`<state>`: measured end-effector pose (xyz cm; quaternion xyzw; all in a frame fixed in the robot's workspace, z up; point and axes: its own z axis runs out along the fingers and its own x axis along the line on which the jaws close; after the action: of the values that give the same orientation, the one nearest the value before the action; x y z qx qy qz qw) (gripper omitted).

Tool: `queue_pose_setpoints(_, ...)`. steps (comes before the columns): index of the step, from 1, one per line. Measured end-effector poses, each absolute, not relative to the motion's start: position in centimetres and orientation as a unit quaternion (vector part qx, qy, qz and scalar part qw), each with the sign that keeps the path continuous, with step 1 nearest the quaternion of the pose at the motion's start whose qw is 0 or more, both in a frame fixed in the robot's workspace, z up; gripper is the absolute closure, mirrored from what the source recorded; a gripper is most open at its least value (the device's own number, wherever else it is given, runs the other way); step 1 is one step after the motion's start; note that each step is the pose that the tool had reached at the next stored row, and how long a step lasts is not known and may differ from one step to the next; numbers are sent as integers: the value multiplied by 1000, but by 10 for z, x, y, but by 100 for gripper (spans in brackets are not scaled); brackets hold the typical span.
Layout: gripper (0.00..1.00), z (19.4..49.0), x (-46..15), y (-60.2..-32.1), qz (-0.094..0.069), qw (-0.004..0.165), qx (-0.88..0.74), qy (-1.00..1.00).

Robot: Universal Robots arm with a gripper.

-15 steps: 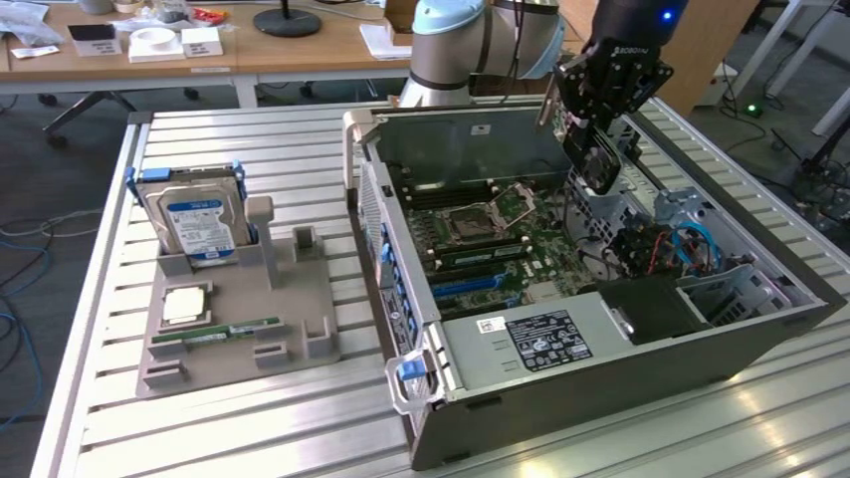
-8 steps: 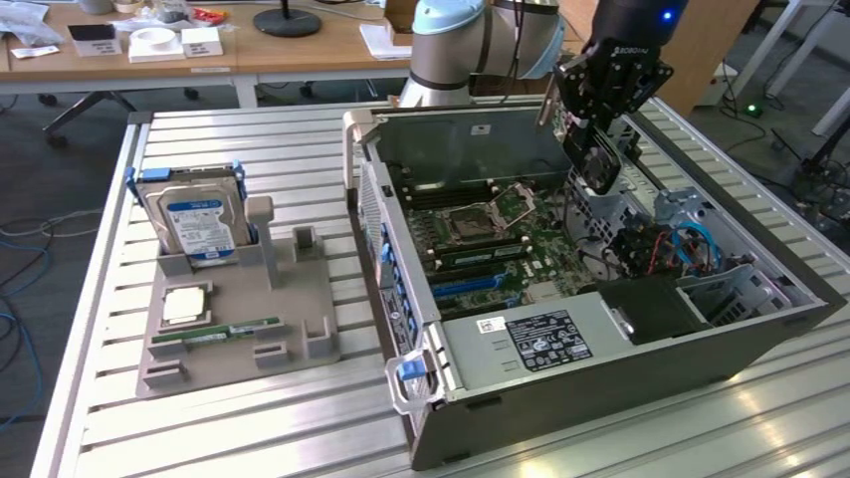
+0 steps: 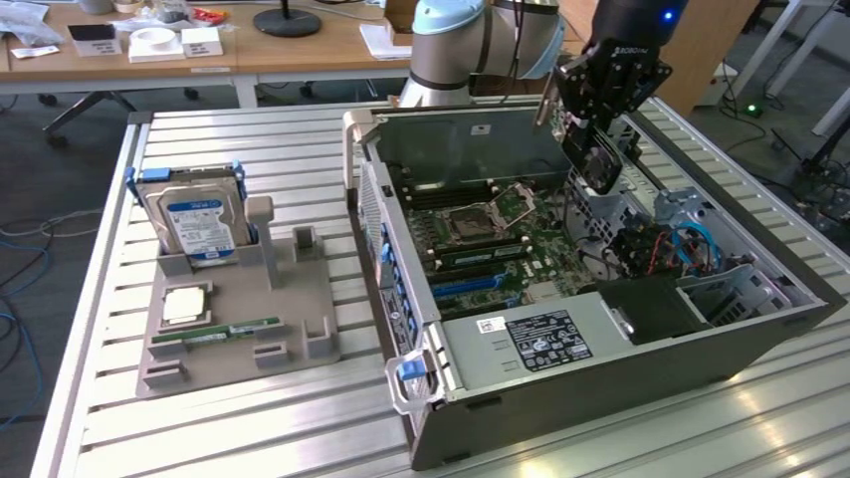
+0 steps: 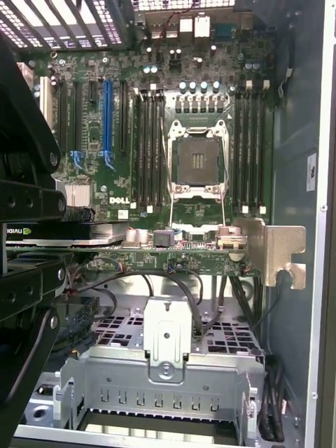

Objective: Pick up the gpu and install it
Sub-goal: 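Insert the gpu into the slot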

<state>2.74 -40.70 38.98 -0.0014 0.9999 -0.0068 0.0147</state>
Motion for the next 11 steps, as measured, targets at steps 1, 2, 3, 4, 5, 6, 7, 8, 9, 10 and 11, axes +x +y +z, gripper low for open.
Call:
queue_pose_setpoints(1,74,390,27,-407,-7,15,-3,1000)
queue_pose_setpoints(2,74,390,27,-407,-7,15,-6,1000)
queue_pose_setpoints(3,74,390,27,-407,-7,15,-8,1000)
queue_pose_setpoints(4,74,390,27,-407,-7,15,-11,1000)
queue_pose_setpoints(5,74,390,27,-407,-7,15,-14,1000)
queue_pose_setpoints(6,74,390,27,-407,-7,15,-17,1000)
queue_pose_setpoints(7,74,390,27,-407,-6,15,-20,1000)
queue_pose_setpoints(8,74,390,27,-407,-6,15,-23,1000)
queue_pose_setpoints(9,74,390,27,-407,-6,15,-27,1000)
queue_pose_setpoints(10,74,390,27,-407,-6,15,-30,999)
queue_pose_setpoints(11,74,390,27,-407,-6,15,-34,999)
